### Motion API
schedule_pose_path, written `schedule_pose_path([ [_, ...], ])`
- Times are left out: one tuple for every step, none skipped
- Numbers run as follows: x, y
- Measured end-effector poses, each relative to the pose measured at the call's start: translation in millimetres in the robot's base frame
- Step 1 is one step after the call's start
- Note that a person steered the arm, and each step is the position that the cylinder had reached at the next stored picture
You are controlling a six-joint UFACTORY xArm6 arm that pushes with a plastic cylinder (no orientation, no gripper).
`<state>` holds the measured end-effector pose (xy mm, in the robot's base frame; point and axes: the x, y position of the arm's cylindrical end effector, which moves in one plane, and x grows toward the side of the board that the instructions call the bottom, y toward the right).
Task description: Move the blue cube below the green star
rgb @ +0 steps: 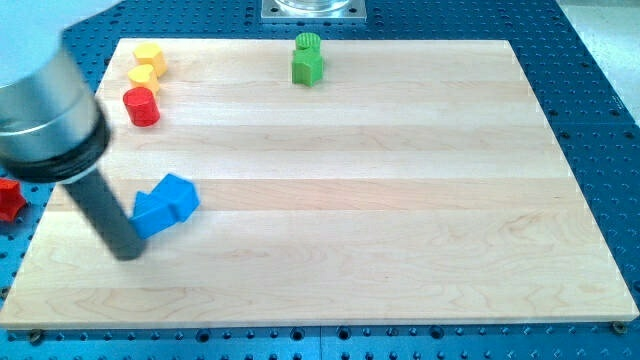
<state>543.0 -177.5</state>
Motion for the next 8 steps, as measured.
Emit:
schedule_pose_path([
  [-30,49],
  [-69,77],
  [-90,50],
  [-121,30],
  [-150,54],
  [-191,100],
  [-214,68],
  [-238,65],
])
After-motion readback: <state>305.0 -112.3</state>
